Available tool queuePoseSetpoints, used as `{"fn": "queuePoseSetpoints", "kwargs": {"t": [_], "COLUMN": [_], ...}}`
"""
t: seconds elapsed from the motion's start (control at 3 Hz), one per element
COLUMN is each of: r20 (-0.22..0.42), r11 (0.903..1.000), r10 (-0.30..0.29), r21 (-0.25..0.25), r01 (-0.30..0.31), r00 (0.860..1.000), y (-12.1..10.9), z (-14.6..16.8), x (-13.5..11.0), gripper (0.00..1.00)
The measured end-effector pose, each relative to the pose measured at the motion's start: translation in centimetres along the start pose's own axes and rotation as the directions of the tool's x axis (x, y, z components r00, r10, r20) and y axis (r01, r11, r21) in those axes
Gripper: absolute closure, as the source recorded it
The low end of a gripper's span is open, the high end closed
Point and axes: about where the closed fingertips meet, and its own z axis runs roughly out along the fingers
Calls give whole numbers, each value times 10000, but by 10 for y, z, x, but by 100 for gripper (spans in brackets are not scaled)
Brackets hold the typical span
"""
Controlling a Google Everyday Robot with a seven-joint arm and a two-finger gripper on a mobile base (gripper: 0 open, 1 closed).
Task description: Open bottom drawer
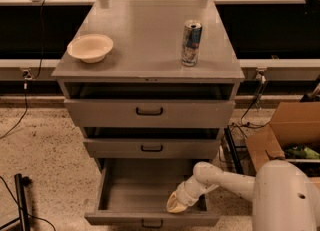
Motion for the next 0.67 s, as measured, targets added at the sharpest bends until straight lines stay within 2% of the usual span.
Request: {"fn": "queuePoseSetpoints", "kwargs": {"t": [0.33,0.67], "r20": [676,1171], "r11": [9964,9783], "r10": [-287,-727], "r21": [818,2013], "r01": [231,480], "r00": [9973,9905], "y": [-4,6], "z": [-25,-70], "x": [-16,-29], "gripper": [100,100]}}
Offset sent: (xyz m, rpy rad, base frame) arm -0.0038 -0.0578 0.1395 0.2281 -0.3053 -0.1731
